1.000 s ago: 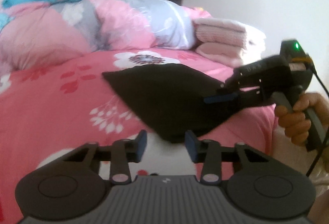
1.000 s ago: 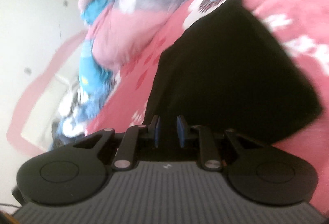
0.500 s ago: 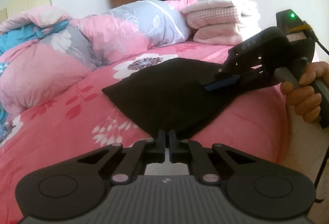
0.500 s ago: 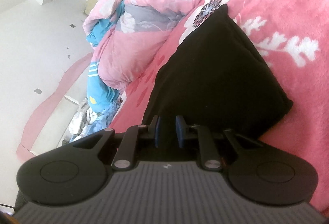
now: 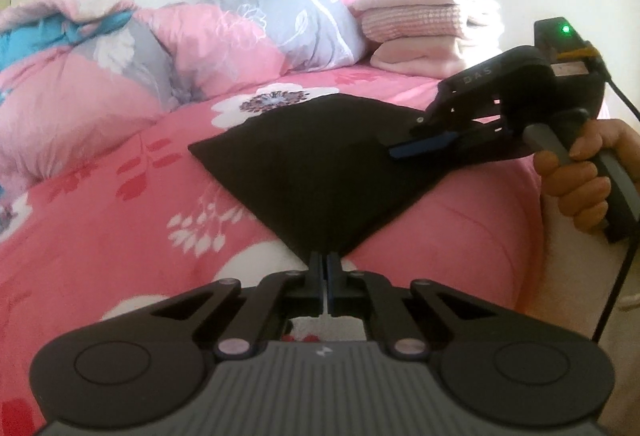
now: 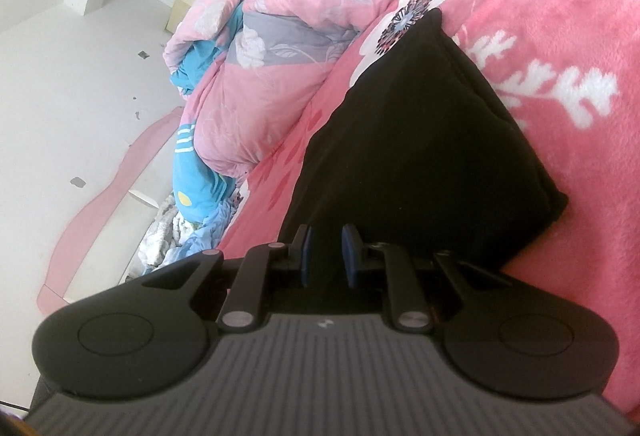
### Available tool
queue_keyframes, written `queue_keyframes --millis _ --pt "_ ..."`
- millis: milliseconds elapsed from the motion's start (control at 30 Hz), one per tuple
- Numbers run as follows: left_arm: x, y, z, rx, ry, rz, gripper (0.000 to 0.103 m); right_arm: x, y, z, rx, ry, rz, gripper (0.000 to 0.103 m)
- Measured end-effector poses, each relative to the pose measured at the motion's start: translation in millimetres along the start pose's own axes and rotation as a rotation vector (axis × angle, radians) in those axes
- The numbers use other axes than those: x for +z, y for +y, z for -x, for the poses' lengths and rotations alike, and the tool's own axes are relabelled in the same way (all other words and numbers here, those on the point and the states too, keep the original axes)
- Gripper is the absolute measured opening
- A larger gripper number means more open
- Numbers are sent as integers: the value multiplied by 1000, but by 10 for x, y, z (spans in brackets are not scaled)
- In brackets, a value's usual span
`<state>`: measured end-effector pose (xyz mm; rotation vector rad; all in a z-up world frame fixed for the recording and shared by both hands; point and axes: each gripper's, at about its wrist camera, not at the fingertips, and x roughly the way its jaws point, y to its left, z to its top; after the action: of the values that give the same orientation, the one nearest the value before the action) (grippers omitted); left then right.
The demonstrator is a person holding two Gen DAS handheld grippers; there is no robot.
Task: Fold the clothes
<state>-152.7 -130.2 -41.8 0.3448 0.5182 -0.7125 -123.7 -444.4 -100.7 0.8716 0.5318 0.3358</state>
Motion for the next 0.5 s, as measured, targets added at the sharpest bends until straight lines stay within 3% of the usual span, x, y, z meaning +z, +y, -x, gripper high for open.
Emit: queue_keyframes --millis 67,233,500 --pt "-8 34 -8 -14 4 20 2 6 47 2 -12 7 17 18" --pt "-42 151 -8 -49 14 86 9 7 604 -125 -2 94 247 18" --pt "-97 377 79 -56 0 192 16 -196 839 -485 -127 370 443 18"
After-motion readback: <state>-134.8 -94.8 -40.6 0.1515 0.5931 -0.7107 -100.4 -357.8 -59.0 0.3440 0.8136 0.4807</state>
